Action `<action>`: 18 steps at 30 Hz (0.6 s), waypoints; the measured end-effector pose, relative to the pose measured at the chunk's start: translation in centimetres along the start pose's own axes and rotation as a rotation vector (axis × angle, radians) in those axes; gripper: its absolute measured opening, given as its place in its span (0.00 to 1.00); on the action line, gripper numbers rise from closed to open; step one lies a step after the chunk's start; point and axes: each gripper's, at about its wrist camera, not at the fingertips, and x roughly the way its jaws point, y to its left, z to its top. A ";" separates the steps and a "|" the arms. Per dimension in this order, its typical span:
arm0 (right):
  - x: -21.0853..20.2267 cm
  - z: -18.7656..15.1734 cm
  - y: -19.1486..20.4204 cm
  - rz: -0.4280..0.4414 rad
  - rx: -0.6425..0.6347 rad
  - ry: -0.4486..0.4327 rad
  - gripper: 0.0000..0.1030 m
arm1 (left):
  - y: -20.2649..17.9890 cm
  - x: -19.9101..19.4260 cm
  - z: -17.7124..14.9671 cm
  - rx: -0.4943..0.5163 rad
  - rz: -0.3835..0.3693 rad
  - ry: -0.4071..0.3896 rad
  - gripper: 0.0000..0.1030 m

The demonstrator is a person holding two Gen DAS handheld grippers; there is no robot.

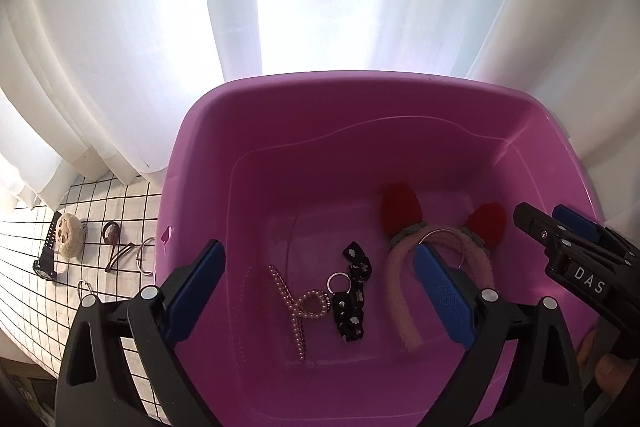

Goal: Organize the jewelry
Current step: 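Open both tools to drop the pearl claw and bangle into the tub, then move both tools back from the tub over the remaining items on the table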

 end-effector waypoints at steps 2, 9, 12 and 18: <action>-0.2 0.0 0.1 -0.001 -0.003 -0.002 0.68 | 0.1 -0.3 -0.1 0.001 0.002 -0.006 0.91; -0.7 -0.2 0.8 0.003 -0.012 -0.009 0.68 | 0.6 -1.1 -0.3 -0.010 0.001 -0.019 0.91; -1.0 -0.2 1.1 0.006 -0.016 -0.013 0.68 | 0.8 -1.5 -0.4 -0.010 0.002 -0.027 0.91; -1.9 -0.4 2.0 0.016 -0.025 -0.027 0.68 | 1.3 -2.8 -0.6 -0.017 0.008 -0.048 0.91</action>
